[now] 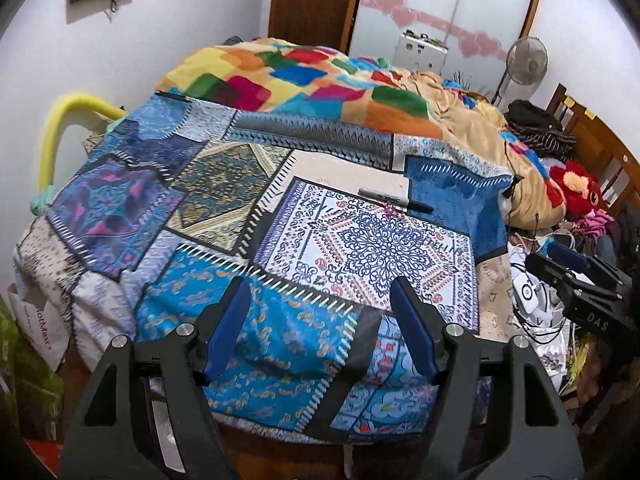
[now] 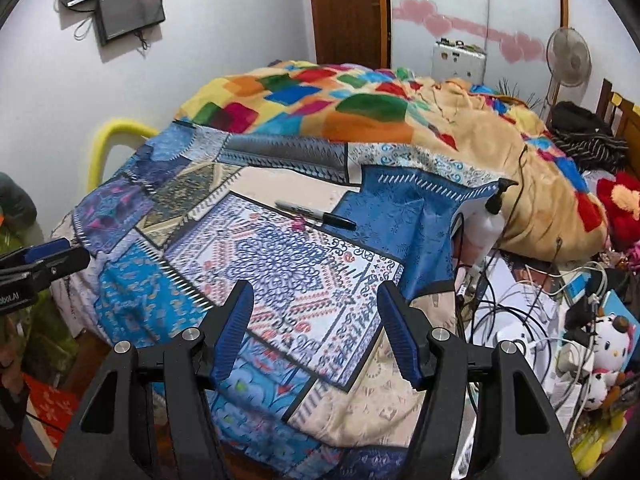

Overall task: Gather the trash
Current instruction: 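Move both tools back to the remaining marker and pink toy on the bedspread, then grasp the black marker with the right tool while the left tool grasps the pink toy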

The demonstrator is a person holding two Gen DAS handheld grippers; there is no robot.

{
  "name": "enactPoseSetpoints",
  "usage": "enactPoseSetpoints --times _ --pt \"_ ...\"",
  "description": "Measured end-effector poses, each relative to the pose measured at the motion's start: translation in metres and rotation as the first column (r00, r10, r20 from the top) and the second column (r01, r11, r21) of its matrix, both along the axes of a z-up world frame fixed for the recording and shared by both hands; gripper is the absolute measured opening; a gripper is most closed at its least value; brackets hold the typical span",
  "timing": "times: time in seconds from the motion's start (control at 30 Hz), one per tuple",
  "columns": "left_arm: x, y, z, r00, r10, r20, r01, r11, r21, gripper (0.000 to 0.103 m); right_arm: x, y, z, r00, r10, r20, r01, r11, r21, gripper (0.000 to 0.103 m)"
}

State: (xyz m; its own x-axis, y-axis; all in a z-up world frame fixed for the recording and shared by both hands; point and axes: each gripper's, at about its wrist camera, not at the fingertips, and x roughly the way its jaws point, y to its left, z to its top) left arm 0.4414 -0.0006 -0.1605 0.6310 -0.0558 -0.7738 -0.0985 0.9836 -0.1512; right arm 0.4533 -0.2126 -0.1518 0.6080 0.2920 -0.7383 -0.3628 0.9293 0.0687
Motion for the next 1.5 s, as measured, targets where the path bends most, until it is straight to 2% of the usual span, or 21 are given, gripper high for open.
enactPoseSetpoints --times 0.33,0.5,0.63,0.73,0.8,0.87,0.93,1.0,1.07,1.27,1.5 --pt "0.058 0.000 -0.048 0.999 -0.028 -0.042 0.028 1.000 0.007 0.071 0.091 0.020 -0.052 0.995 0.049 -0.089 -0.051 0.998 -0.022 0.060" --pt "0.075 0.003 -0.069 0.997 -0.035 -0.069 0.035 0.999 -0.002 0.071 0.143 0.031 -0.077 0.984 0.076 -0.160 -0.077 0.997 -0.003 0.057" --pt "0.084 0.002 -0.080 0.995 -0.050 -0.083 0.051 0.999 0.009 0.071 0.166 0.047 -0.090 0.980 0.110 -0.167 -0.118 0.992 -0.039 0.057" --pt "0.092 0.000 -0.086 0.994 -0.067 -0.089 0.069 0.997 0.022 0.071 0.174 0.056 -0.098 0.976 0.141 -0.167 -0.156 0.985 -0.078 0.050" --pt "0.095 -0.002 -0.087 0.993 -0.076 -0.089 0.079 0.997 0.026 0.071 0.177 0.063 -0.103 0.971 0.159 -0.176 -0.181 0.976 -0.117 0.041" --pt "0.100 -0.005 -0.089 0.992 -0.088 -0.088 0.091 0.995 0.030 0.071 0.180 0.065 -0.108 0.966 0.173 -0.190 -0.199 0.972 -0.127 0.040" --pt "0.104 -0.007 -0.090 0.992 -0.095 -0.086 0.098 0.995 0.029 0.071 0.183 0.065 -0.112 0.963 0.181 -0.201 -0.210 0.969 -0.132 0.033" --pt "0.108 -0.010 -0.091 0.991 -0.103 -0.084 0.105 0.994 0.027 0.071 0.186 0.065 -0.114 0.963 0.179 -0.203 -0.210 0.967 -0.142 0.018" --pt "0.113 -0.015 -0.090 0.990 -0.111 -0.082 0.114 0.993 0.025 0.071 0.187 0.059 -0.114 0.967 0.164 -0.197 -0.194 0.971 -0.142 0.013" --pt "0.136 -0.037 -0.092 0.983 -0.170 -0.075 0.171 0.985 0.006 0.071 0.179 0.037 -0.113 0.981 0.099 -0.168 -0.118 0.987 -0.106 0.011" --pt "0.173 -0.068 -0.103 0.960 -0.268 -0.085 0.270 0.963 0.009 0.071 0.157 -0.001 -0.106 0.981 0.037 -0.192 -0.034 0.999 0.020 0.011"
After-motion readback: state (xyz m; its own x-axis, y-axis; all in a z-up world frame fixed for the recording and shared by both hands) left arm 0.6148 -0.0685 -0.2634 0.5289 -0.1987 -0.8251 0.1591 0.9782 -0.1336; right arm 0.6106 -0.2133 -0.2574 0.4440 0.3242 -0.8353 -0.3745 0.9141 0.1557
